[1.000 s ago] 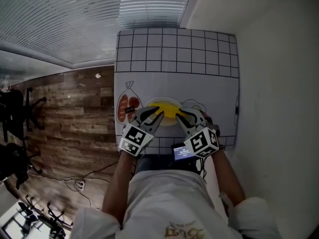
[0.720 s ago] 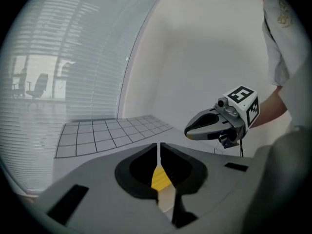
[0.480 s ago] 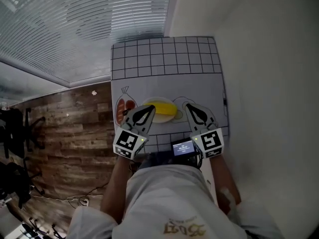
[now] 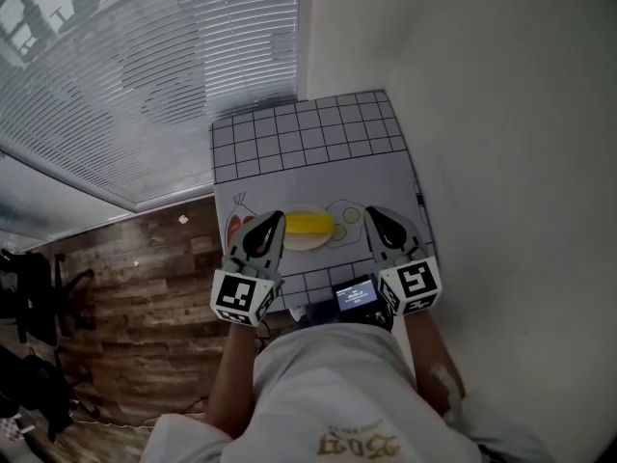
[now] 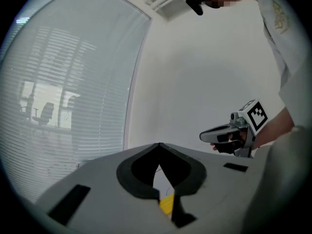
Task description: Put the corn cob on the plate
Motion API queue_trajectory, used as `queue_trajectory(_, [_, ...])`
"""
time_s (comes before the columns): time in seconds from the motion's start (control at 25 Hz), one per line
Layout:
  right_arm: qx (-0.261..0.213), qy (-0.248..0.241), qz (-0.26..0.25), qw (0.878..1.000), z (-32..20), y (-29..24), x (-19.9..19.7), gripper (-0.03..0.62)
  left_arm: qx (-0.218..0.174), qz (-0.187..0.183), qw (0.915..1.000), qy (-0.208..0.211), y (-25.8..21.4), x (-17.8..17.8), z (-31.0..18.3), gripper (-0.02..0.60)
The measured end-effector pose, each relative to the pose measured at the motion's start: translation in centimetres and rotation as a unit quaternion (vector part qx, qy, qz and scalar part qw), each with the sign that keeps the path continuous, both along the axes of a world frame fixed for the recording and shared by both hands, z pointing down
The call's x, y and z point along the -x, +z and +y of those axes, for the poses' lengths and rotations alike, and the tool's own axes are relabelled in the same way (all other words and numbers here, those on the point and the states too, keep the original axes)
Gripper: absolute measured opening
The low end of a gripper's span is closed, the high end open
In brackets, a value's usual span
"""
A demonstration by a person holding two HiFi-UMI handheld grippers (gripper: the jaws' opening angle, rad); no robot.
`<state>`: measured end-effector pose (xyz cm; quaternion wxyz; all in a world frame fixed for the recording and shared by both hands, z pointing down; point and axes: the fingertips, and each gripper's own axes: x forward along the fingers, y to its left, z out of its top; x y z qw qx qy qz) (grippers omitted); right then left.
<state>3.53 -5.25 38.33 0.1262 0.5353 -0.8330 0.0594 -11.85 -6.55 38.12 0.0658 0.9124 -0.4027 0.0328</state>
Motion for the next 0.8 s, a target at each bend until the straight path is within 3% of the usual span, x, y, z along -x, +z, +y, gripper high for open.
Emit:
queue_trajectory(0.16, [-0.013, 0.012, -0.011, 1.000, 0.4, -1.1, -0.6, 0.006, -0.019, -0.013, 0.9997, 0.000, -0.9, 0.0, 0.0, 0.009])
queue_trajectory(0.4, [-0.019, 0.023, -0.022, 0.999, 0.7, -1.4, -1.0, 0.006, -0.013, -0.023, 0.9996, -0.001, -0.4, 0.0, 0.3, 0.009])
queue_trajectory(0.8, [-0.020, 0.025, -0.024, 0.999, 0.9, -1.3, -0.6, 0.006, -0.004, 0.019, 0.9998, 0.001, -0.8, 0.9, -0.1, 0.009])
